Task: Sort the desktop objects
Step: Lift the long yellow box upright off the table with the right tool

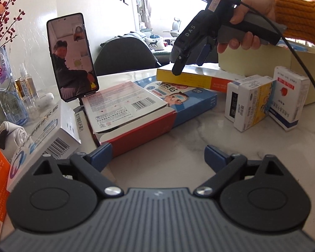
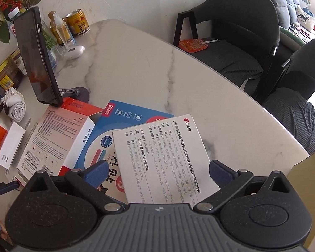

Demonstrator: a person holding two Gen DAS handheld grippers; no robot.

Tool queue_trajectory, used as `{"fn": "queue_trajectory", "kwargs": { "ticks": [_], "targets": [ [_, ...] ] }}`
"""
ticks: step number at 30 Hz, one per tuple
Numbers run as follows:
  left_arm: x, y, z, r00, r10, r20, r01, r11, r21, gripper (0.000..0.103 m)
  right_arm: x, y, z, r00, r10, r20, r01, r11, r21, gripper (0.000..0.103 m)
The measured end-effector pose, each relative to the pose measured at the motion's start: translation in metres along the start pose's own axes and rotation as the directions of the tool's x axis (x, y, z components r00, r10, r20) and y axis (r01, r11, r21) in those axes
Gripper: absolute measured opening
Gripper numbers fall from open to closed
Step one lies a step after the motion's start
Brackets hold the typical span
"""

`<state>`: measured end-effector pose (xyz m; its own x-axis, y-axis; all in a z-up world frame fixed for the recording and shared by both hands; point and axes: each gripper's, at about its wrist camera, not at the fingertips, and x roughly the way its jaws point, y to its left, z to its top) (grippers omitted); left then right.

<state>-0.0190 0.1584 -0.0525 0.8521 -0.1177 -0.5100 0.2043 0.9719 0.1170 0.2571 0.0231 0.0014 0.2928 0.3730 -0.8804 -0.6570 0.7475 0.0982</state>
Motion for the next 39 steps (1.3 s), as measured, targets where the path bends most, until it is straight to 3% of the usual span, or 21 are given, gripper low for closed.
{"fn": "queue_trajectory", "kwargs": {
  "ticks": [13, 19, 31, 39],
  "targets": [
    [0.001, 0.000, 0.000, 1.000, -0.011, 0.000, 0.011, 1.000, -0.014, 0.096, 0.022, 0.017, 0.001, 0.988, -0.128, -0.083, 0.116, 0.984, -0.138, 0.103],
    [0.001, 0.001, 0.000, 1.000, -0.011, 0.000, 0.011, 1.000, -0.017, 0.096, 0.026, 0.006, 0.003, 0.991, -0.083, -0.102, 0.074, 0.993, -0.091, 0.103],
    [-0.005, 0.003, 0.002, 1.000, -0.001, 0.009, 0.001, 1.000, -0.017, 0.096, 0.017, 0.006, 0.005, 0.996, -0.080, -0.047, 0.079, 0.997, -0.023, 0.100],
    [-0.011, 0.003, 0.005, 1.000, -0.008, 0.024, 0.009, 1.000, -0.028, 0.096, -0.010, 0.005, 0.011, 0.999, -0.023, 0.026, 0.021, 0.998, 0.062, 0.100]
  ]
}}
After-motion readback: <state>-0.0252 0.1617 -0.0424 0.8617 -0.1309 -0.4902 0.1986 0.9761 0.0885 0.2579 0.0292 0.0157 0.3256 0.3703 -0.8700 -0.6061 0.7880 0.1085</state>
